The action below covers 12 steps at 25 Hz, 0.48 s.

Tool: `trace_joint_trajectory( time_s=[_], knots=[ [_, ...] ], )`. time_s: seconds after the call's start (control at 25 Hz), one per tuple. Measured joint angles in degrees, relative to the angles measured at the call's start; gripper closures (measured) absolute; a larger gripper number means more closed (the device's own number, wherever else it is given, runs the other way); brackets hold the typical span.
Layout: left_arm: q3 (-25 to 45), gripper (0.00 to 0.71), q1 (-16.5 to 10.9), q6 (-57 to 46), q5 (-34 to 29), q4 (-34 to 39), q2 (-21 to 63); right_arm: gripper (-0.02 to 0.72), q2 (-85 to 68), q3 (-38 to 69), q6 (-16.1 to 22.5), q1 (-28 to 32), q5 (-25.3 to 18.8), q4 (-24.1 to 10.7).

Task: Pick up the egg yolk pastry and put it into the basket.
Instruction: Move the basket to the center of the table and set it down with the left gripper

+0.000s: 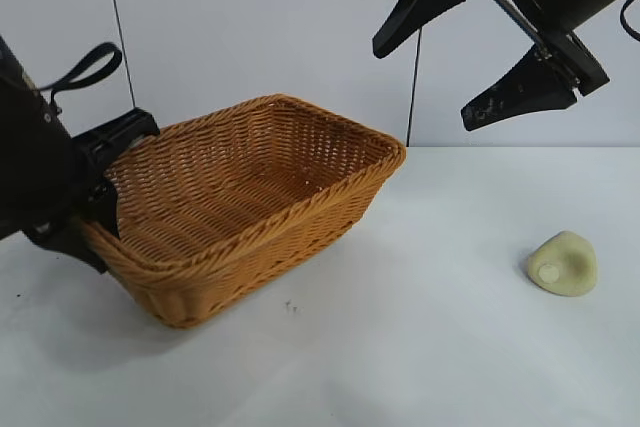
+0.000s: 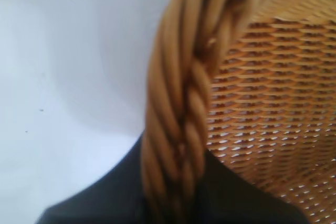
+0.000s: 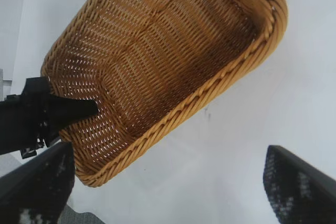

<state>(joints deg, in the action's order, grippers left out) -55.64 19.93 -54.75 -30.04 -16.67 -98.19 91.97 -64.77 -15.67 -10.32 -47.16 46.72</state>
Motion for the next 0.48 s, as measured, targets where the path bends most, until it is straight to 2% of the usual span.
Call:
trace_joint_trajectory(
  time_s=[0.12, 0.24, 0.32, 0.48],
  knots=[
    [-4.9, 0.615, -3.8, 12.7, -4.9, -7.4, -1.6, 0.008, 0.0, 0.0, 0.0, 0.0, 0.0, 0.0],
    [-9.9, 0.615, -6.6, 22.7, -11.6, -10.5, -5.4, 0.008, 0.0, 0.0, 0.0, 0.0, 0.0, 0.0],
    [-13.3, 0.615, -7.4, 28.4, -15.8, -10.5, -8.3, 0.008, 0.0, 0.0, 0.0, 0.0, 0.0, 0.0],
    [-19.8, 0.615, -7.5, 37.1, -21.7, -10.1, -12.3, 0.008, 0.0, 0.0, 0.0, 0.0, 0.0, 0.0]
  ],
)
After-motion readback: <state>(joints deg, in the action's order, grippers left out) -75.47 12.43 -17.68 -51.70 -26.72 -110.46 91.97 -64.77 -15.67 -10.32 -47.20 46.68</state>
